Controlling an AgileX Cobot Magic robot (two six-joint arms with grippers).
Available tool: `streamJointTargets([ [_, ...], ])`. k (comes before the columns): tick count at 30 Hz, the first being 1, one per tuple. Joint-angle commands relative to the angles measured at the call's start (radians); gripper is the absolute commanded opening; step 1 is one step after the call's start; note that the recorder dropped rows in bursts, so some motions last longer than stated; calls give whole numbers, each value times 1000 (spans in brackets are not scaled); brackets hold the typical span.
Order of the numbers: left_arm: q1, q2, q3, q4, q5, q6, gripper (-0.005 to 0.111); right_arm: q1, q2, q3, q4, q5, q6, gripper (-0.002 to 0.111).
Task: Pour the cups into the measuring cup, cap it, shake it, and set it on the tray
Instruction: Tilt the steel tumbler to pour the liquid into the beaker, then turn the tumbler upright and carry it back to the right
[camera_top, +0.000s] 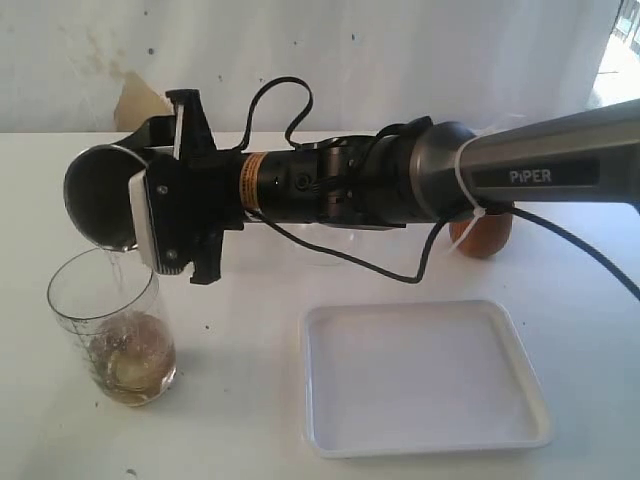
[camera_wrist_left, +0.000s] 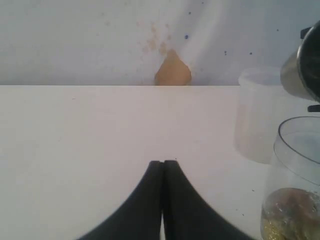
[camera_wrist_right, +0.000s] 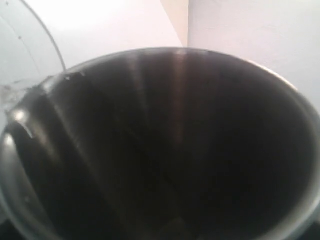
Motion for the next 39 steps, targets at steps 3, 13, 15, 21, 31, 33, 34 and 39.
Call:
streamJointTargets([
  [3,-1,-4,4,1,-2,-2,0,0,-21,-13,27,-25,228,0],
  [13,-1,-4,4,1,-2,-2,0,-12,-42,-13,33,-28,556,0],
  [15,-1,-4,4,1,-2,-2,0,-30,-58,-13,55,-23,628,0],
  [21,-1,-4,4,1,-2,-2,0,-125,-111,-13,93,-21,868,0],
  [31,-1,-4,4,1,-2,-2,0,-263,-139,-7,93,88,968,0],
  [33,-1,-4,4,1,-2,-2,0,-294,-139,0,93,87,972,0],
  [34,-1,-4,4,1,-2,-2,0,-306,-139,5,93,87,978,0],
  [39,-1,-4,4,1,-2,-2,0,-386,-139,23,100,79,1009,0],
])
